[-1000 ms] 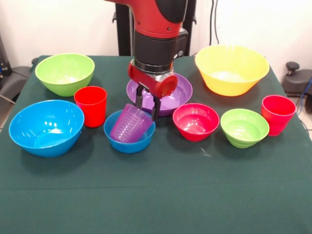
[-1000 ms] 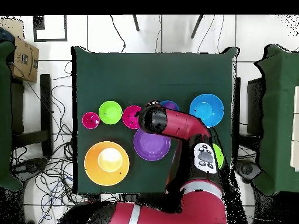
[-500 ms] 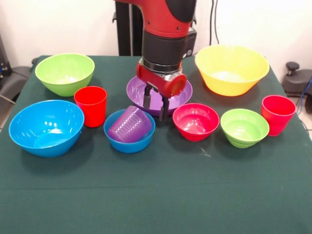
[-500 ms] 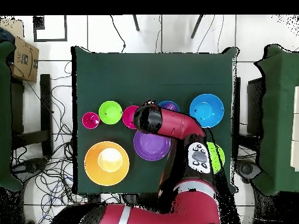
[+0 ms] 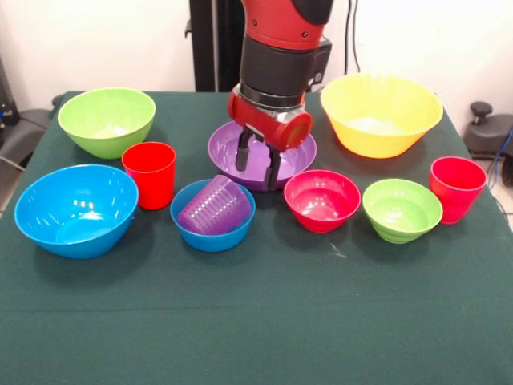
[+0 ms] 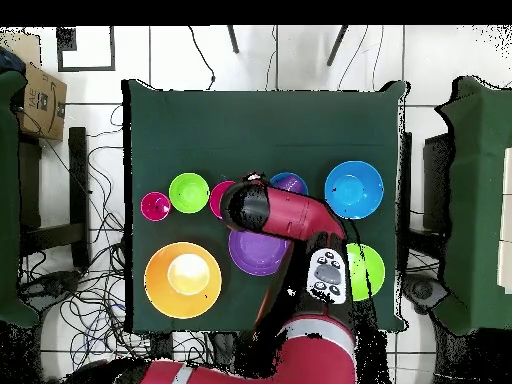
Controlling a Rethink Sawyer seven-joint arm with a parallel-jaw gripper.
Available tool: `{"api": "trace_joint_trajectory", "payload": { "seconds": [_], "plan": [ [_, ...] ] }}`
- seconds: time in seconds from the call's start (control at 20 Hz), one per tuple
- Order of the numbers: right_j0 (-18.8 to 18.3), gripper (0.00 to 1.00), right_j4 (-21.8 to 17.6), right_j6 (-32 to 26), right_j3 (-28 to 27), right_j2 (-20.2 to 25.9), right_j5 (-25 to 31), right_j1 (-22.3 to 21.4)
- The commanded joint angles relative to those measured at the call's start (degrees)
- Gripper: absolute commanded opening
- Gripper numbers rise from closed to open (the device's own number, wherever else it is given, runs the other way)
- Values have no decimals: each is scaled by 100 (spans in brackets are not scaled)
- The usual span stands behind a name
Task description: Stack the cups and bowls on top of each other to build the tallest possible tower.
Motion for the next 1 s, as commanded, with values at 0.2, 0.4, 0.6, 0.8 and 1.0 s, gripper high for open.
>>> {"api": "trace_joint_trajectory", "payload": {
  "seconds": [0.2, 0.4, 0.6, 0.8, 1.0],
  "plan": [
    [122, 100, 27, 481, -335, -17, 421, 221],
    [164, 100, -18, 371, -573, -174, 1012, 437],
    [164, 100, 24, 383, -678, -235, 1582, 533],
    [18, 100, 179, 469, -454, -10, 1562, 594],
    [-81, 100, 254, 511, -263, 170, 1277, 642]
  ]
}}
